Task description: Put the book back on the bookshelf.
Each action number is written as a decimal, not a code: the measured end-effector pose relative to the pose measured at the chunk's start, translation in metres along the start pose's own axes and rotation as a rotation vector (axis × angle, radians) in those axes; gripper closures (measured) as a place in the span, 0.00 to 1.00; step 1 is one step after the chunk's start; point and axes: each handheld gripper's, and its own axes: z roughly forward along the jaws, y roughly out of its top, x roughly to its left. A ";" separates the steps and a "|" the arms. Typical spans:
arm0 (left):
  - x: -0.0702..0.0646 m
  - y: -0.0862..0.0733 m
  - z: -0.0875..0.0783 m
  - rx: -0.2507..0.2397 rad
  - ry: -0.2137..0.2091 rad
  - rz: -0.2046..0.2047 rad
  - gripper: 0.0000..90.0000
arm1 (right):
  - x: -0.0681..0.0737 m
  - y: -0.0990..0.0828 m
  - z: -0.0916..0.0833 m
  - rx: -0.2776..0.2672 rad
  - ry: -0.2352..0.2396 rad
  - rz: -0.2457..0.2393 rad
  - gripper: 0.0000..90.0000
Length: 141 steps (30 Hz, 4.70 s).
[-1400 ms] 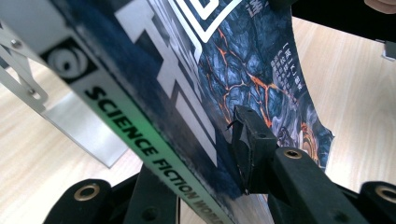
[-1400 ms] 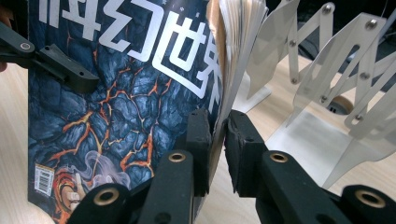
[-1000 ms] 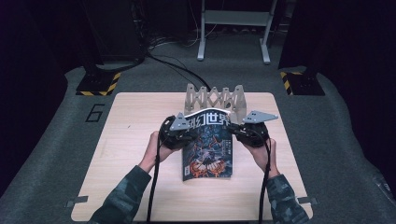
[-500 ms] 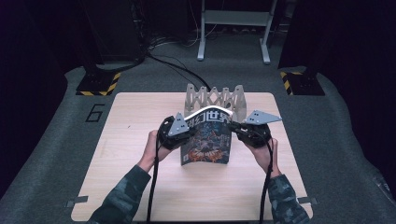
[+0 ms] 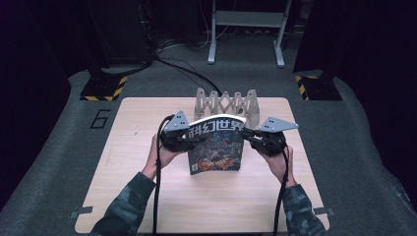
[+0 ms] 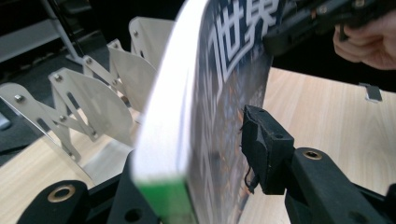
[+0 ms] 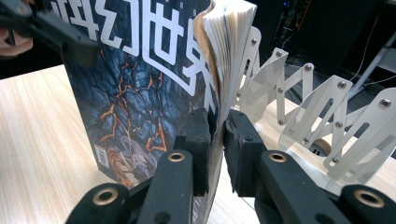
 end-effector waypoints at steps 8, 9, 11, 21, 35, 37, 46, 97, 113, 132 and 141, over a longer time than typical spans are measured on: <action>-0.003 0.018 0.002 0.016 0.006 0.047 0.69 | -0.001 0.000 0.001 0.002 0.004 0.009 0.88; -0.003 0.020 0.002 0.028 0.003 0.058 0.69 | -0.001 0.000 0.000 0.007 0.003 0.015 0.88; -0.003 0.025 0.002 0.048 0.008 0.072 0.71 | -0.001 0.000 0.000 0.007 0.004 0.017 0.87; -0.002 0.043 0.010 0.115 -0.015 0.079 0.75 | -0.002 0.000 0.000 0.006 0.008 0.030 0.85; -0.003 0.051 0.014 0.134 -0.017 0.106 0.85 | -0.003 0.000 0.000 0.009 0.016 0.060 0.81; -0.003 0.052 0.014 0.141 -0.041 0.103 0.87 | -0.003 0.000 0.000 0.009 0.018 0.057 0.77; -0.005 0.053 0.015 0.144 -0.027 0.109 0.89 | -0.008 -0.022 -0.004 0.030 -0.060 0.108 0.40; -0.028 0.072 0.007 0.181 0.077 0.075 0.91 | -0.038 -0.155 0.055 0.375 -0.314 0.320 0.01; -0.020 0.079 -0.007 0.187 0.126 0.040 0.91 | -0.038 -0.155 0.055 0.375 -0.310 0.317 0.02; -0.006 0.074 -0.018 0.171 0.212 -0.027 0.91 | -0.038 -0.156 0.054 0.374 -0.309 0.318 0.02; 0.007 0.071 -0.024 0.180 0.246 -0.055 0.91 | -0.038 -0.156 0.054 0.372 -0.310 0.319 0.02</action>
